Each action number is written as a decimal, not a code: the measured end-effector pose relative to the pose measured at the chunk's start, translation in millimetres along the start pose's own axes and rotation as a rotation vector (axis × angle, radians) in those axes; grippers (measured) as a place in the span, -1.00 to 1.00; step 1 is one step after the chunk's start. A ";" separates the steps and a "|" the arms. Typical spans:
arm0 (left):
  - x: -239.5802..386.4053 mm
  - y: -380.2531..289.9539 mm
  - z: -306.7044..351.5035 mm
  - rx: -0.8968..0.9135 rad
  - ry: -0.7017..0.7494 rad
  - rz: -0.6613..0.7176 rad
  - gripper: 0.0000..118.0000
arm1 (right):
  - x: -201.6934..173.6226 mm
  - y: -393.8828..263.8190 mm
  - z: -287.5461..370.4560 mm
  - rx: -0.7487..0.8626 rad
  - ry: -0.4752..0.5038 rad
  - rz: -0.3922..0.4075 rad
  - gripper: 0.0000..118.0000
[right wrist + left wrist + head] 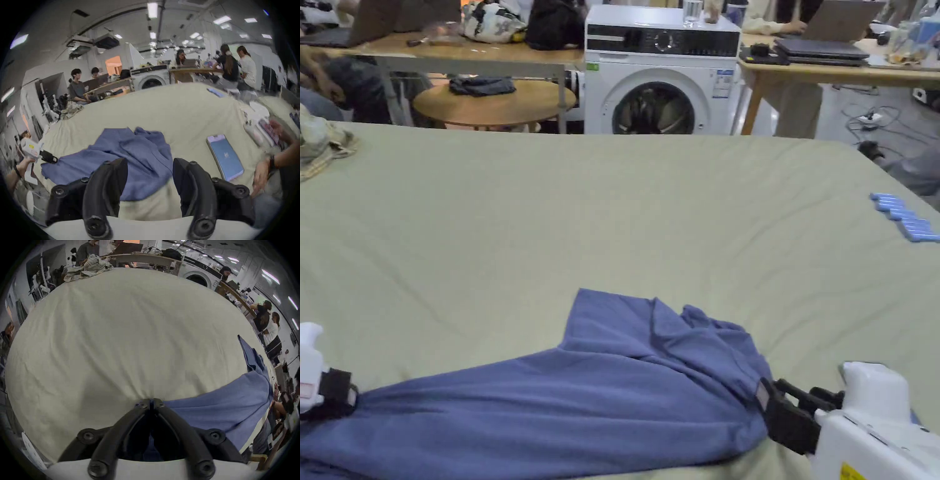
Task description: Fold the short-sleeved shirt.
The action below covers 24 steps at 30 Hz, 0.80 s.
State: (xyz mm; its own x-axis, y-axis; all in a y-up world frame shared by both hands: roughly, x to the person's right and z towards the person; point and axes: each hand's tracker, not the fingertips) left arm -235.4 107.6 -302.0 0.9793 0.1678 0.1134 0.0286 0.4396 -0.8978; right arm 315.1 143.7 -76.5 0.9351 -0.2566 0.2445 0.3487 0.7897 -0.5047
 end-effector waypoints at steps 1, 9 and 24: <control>-1.1 -1.1 0.1 0.005 -0.006 0.009 -1.00 | 6.9 -4.7 -5.2 -0.026 -0.010 -0.060 -0.01; 15.4 -15.9 10.3 0.028 -0.006 0.008 -1.00 | 24.1 -23.4 -73.1 -0.217 0.062 -0.230 -0.88; 39.2 26.3 209.5 0.771 -0.096 -0.036 -1.00 | -39.2 111.7 3.3 0.143 0.204 0.029 -0.95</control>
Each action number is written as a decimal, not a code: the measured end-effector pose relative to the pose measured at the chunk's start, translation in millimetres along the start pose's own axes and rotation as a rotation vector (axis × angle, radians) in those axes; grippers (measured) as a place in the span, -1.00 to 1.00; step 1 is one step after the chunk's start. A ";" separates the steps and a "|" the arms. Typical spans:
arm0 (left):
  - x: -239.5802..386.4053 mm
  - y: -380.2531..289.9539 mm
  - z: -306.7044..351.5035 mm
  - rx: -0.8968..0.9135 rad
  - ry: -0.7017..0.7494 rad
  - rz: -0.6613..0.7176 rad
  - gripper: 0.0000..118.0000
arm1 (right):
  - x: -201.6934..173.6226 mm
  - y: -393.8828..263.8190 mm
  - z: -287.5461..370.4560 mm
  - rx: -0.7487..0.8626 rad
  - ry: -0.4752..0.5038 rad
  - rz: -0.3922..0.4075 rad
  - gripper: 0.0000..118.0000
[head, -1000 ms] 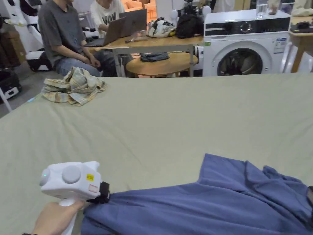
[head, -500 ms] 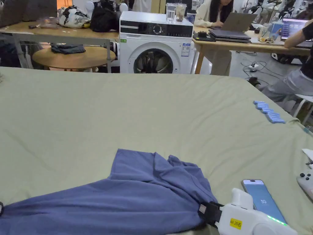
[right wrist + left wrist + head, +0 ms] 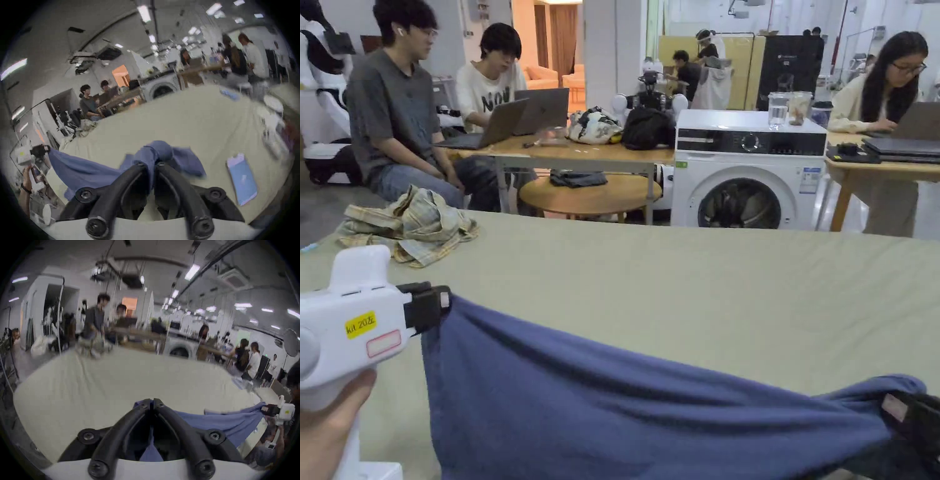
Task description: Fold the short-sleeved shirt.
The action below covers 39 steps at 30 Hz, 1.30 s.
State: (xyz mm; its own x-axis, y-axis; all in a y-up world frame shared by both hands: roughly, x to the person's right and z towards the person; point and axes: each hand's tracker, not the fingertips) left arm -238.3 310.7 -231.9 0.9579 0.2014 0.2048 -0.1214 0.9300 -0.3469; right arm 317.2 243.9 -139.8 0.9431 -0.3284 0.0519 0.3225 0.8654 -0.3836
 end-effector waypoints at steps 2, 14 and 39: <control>-1.7 29.8 7.1 0.074 -0.024 0.019 -1.00 | -11.0 37.6 -2.0 0.055 0.016 0.016 -0.95; 18.9 165.8 -40.0 0.234 0.032 -0.011 -1.00 | -68.8 221.3 -54.7 0.205 -0.046 0.174 -0.95; -6.7 -9.2 -136.8 -0.108 0.010 0.010 -1.00 | 11.5 72.9 -157.8 -0.050 -0.162 0.166 -0.95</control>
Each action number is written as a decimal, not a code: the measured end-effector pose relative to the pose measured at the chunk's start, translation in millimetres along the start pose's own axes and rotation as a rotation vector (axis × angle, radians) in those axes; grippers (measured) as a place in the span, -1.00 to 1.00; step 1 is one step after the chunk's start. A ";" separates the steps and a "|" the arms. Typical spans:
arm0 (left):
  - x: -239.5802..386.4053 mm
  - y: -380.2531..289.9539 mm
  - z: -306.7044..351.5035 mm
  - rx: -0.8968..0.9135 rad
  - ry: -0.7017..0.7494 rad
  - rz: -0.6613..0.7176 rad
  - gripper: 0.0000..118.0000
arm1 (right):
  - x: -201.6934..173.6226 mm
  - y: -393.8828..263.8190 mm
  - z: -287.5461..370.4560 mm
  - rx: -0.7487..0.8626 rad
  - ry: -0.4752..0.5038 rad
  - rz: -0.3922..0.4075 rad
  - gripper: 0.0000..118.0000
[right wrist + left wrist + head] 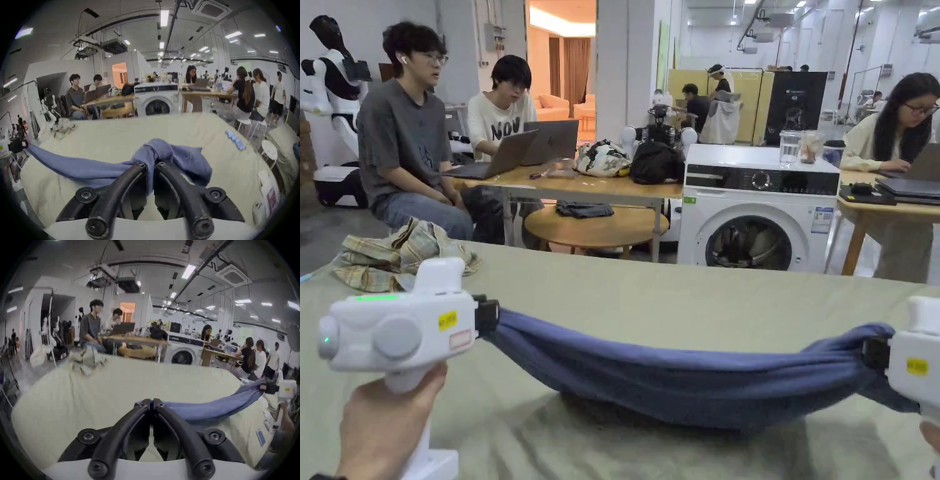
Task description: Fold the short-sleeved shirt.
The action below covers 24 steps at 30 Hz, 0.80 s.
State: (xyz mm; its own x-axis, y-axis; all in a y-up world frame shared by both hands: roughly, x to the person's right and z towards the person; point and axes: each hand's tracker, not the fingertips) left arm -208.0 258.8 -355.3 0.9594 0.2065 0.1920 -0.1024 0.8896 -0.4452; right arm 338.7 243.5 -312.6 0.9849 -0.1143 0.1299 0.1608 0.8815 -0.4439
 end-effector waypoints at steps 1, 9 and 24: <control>-6.6 -27.0 11.9 0.013 -0.024 0.026 -1.00 | 7.4 -29.7 11.7 -0.018 -0.004 -0.034 -0.95; -26.8 -176.7 104.2 -0.165 -0.002 0.115 -1.00 | 41.8 -196.4 92.4 -0.172 -0.038 -0.249 -0.95; -6.8 -221.6 147.3 -0.078 0.082 0.007 0.11 | 28.1 -225.4 172.6 -0.048 -0.098 -0.110 0.01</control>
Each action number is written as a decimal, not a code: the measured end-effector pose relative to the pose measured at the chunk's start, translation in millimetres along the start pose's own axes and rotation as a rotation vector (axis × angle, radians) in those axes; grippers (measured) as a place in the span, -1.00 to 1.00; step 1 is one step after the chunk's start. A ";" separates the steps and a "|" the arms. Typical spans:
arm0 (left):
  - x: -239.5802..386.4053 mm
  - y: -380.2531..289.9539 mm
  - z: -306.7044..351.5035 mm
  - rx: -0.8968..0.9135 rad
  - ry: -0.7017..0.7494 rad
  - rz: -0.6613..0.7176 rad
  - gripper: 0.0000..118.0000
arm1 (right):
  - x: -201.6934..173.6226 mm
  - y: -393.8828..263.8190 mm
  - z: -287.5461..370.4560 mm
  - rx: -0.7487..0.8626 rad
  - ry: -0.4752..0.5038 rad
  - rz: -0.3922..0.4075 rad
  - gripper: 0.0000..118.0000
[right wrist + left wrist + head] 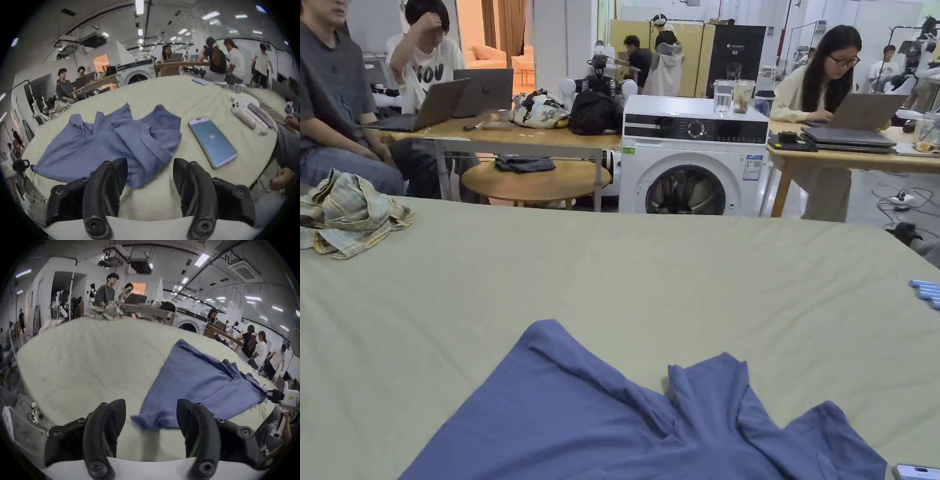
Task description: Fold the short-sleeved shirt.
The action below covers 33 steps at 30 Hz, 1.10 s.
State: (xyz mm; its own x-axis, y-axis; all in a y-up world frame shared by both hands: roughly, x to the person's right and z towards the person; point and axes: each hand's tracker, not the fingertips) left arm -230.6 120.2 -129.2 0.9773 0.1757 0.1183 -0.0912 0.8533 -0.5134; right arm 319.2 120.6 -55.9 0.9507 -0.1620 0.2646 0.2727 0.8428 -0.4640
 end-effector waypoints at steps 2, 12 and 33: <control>16.9 17.5 5.5 0.079 -0.029 -0.046 0.11 | -11.1 12.3 7.6 0.058 0.030 0.032 0.01; 91.2 74.5 -22.4 0.163 -0.155 -0.097 -0.40 | -99.8 59.9 -47.0 0.132 0.177 0.127 -0.84; 48.4 75.2 -9.3 0.078 -0.172 0.017 -0.86 | -112.7 62.7 -51.2 0.123 0.210 0.192 -1.00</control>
State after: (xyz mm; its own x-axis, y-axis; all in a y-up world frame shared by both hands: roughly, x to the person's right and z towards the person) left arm -188.4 188.3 -170.0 0.9290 0.2664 0.2570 -0.1288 0.8835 -0.4504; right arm 236.7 165.4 -158.1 0.9964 -0.0852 -0.0042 0.0773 0.9221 -0.3792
